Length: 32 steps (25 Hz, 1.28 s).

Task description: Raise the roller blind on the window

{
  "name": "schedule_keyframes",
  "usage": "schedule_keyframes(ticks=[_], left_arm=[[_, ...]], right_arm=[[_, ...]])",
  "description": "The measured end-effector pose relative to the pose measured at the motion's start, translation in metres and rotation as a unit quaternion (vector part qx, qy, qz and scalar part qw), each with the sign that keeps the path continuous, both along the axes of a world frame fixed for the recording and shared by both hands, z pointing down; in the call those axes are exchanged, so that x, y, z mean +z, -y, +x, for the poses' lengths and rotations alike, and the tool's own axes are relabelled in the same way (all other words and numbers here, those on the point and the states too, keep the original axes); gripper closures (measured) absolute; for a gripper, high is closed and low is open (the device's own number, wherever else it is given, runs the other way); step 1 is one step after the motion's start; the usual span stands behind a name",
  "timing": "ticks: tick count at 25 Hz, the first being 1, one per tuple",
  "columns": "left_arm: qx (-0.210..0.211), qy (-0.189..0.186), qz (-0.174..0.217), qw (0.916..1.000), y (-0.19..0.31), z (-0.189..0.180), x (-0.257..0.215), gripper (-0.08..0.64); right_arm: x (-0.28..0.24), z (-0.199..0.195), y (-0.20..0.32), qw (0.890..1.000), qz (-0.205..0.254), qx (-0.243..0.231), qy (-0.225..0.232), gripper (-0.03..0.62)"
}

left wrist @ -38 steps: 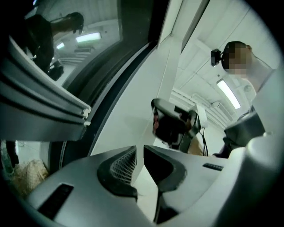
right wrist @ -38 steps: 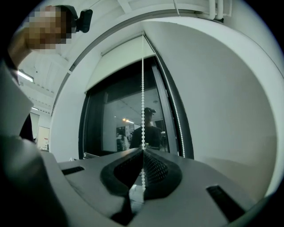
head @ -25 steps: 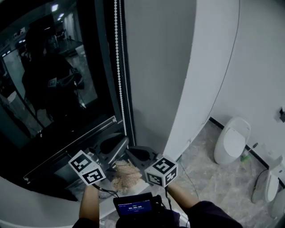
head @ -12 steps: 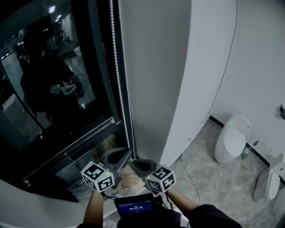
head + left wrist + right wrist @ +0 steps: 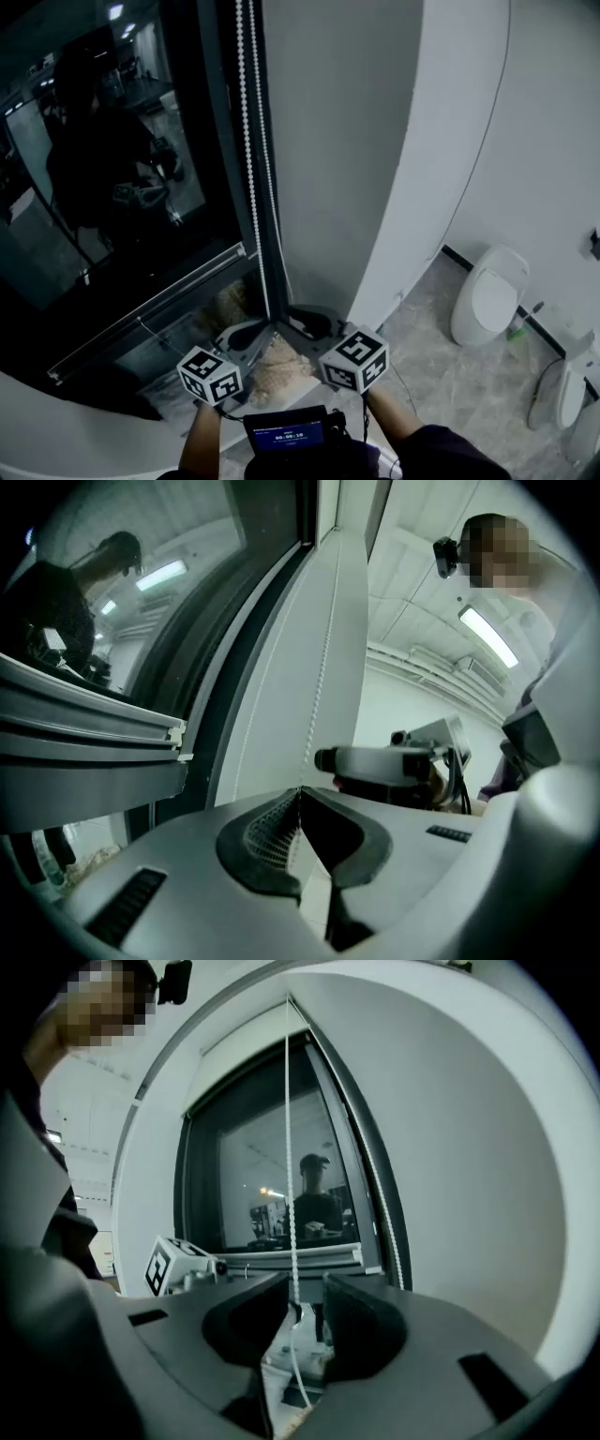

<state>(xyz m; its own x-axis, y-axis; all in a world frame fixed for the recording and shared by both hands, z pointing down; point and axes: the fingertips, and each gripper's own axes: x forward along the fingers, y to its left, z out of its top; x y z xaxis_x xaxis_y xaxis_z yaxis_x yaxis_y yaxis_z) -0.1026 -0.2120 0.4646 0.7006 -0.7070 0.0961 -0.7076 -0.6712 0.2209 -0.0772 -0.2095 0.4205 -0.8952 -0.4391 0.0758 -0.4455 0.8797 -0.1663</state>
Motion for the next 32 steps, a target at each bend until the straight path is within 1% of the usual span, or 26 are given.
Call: schedule_keyframes(ticks=[3, 5, 7, 9, 12, 13, 14, 15, 18, 21, 22, 24, 26, 28, 32], left_arm=[[-0.007, 0.026, 0.001, 0.9996, 0.004, -0.001, 0.006, 0.549], [-0.003, 0.042, -0.008, 0.9991, 0.005, 0.004, 0.018, 0.549], [0.000, 0.041, -0.026, 0.9988, 0.003, 0.008, 0.034, 0.549], [0.002, 0.036, -0.044, 0.9984, 0.001, 0.011, 0.050, 0.549], [0.007, 0.037, -0.059, 0.9976, -0.002, 0.015, 0.064, 0.549], [0.008, 0.038, -0.061, 0.9974, -0.002, 0.016, 0.066, 0.549], [0.009, 0.040, -0.062, 0.9972, -0.002, 0.017, 0.067, 0.549], [0.008, 0.042, -0.063, 0.9971, -0.002, 0.017, 0.068, 0.549], [0.009, 0.050, -0.076, 0.9958, 0.000, 0.015, 0.078, 0.549], [0.009, 0.049, -0.105, 0.9932, -0.005, 0.009, 0.101, 0.548], [0.011, 0.046, -0.112, 0.9926, -0.008, 0.008, 0.106, 0.548], [0.011, 0.026, -0.117, 0.9928, -0.012, 0.005, 0.106, 0.548], [0.009, -0.001, -0.108, 0.9941, -0.014, 0.002, 0.093, 0.548], [0.008, -0.019, -0.091, 0.9957, -0.013, -0.001, 0.074, 0.548], [0.009, -0.031, -0.053, 0.9981, -0.013, -0.004, 0.039, 0.548]], right_arm=[[-0.045, -0.004, 0.003, 0.999, 0.033, -0.005, 0.036, 0.494], [-0.073, -0.006, 0.008, 0.997, 0.059, 0.001, 0.050, 0.494], [-0.097, -0.007, 0.013, 0.995, 0.080, 0.010, 0.061, 0.494], [-0.113, -0.008, 0.015, 0.994, 0.092, 0.015, 0.065, 0.495], [-0.122, -0.010, 0.014, 0.993, 0.101, 0.017, 0.062, 0.497], [-0.122, -0.010, 0.014, 0.993, 0.102, 0.020, 0.062, 0.516], [-0.121, -0.010, 0.014, 0.992, 0.104, 0.024, 0.062, 0.577], [-0.120, -0.009, 0.014, 0.992, 0.105, 0.028, 0.062, 0.580], [-0.109, -0.010, 0.016, 0.993, 0.104, 0.032, 0.054, 0.583], [-0.089, -0.008, 0.013, 0.995, 0.082, 0.034, 0.041, 0.583], [-0.083, -0.006, 0.013, 0.996, 0.077, 0.037, 0.039, 0.583], [-0.069, -0.004, 0.017, 0.996, 0.072, 0.040, 0.040, 0.583], [-0.048, -0.004, 0.022, 0.997, 0.059, 0.041, 0.027, 0.583], [-0.021, -0.005, 0.024, 0.998, 0.039, 0.041, 0.010, 0.583], [0.026, -0.008, 0.021, 0.999, 0.005, 0.041, -0.017, 0.583]])
